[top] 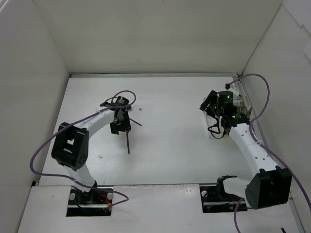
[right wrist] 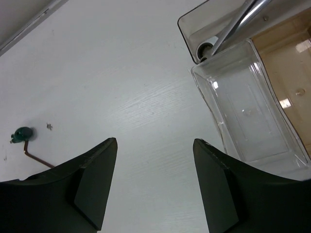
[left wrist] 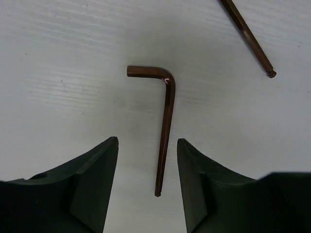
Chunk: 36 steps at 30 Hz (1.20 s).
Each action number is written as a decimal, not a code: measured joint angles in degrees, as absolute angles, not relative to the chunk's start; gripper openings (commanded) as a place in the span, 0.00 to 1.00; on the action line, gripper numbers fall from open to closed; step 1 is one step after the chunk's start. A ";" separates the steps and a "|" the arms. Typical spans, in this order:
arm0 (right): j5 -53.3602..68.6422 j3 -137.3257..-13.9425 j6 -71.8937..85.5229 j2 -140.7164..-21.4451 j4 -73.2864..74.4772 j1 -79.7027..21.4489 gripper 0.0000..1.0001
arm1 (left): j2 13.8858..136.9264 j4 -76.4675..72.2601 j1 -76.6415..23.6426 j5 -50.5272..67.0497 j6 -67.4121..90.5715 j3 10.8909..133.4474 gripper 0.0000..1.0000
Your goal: Sort the tools into containers
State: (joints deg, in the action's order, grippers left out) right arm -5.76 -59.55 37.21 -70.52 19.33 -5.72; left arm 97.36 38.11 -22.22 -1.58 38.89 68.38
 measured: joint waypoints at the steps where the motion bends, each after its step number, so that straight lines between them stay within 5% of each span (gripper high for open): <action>1: -5.50 -58.22 36.91 -68.71 19.88 -5.69 0.61 | 98.61 38.13 -22.57 -1.58 38.98 68.97 0.46; 10: -3.60 -53.56 35.77 -58.11 20.08 -5.69 0.63 | 105.34 38.54 -24.99 -1.34 40.80 70.00 0.37; 16: -2.66 -52.71 35.48 -57.56 20.10 -5.69 0.64 | 105.56 38.57 -25.74 -1.15 42.02 70.08 0.00; 26: 1.32 -52.56 32.60 -58.33 20.10 -5.65 0.65 | 102.87 37.12 -26.15 -0.95 42.41 67.61 0.00; 36: 9.61 -57.25 29.93 -63.13 20.16 -7.68 0.64 | 81.60 26.74 -29.36 6.28 38.30 64.14 0.00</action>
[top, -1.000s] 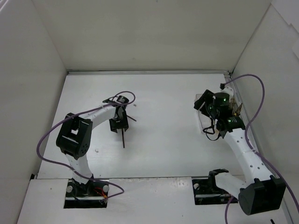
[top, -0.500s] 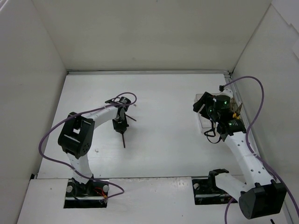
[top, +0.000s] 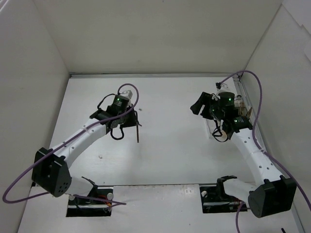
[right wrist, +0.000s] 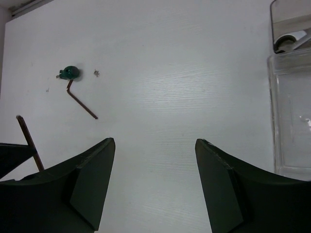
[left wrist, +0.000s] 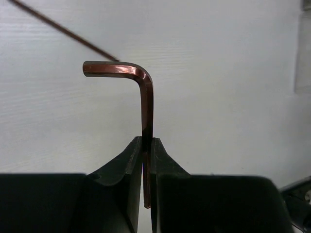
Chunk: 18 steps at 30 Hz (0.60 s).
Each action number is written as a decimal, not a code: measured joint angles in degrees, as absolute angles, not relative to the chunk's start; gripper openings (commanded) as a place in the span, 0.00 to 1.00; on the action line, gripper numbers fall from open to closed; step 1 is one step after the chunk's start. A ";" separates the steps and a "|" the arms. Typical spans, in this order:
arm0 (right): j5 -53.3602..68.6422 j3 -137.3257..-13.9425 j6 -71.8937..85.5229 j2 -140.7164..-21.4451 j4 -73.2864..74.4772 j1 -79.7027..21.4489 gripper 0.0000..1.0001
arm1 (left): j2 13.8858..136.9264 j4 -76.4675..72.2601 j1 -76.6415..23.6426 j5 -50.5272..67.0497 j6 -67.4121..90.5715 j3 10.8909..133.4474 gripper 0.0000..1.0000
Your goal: Sort the tools into containers
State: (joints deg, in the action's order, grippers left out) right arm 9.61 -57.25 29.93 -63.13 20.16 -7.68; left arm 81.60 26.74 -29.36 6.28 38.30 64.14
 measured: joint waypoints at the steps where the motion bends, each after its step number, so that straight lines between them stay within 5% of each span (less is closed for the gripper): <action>1: 10.33 -58.17 29.93 -63.86 20.10 -8.32 0.63 | 80.23 25.30 -30.09 7.22 37.76 64.20 0.00; 18: 16.73 -67.72 31.46 -72.40 18.68 -19.29 0.56 | 80.03 11.22 -37.76 19.44 33.23 65.71 0.00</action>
State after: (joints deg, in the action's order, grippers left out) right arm 16.73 -67.72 31.46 -72.40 18.68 -19.29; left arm 80.03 11.22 -37.76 19.44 33.23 65.71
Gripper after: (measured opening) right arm 0.570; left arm 0.047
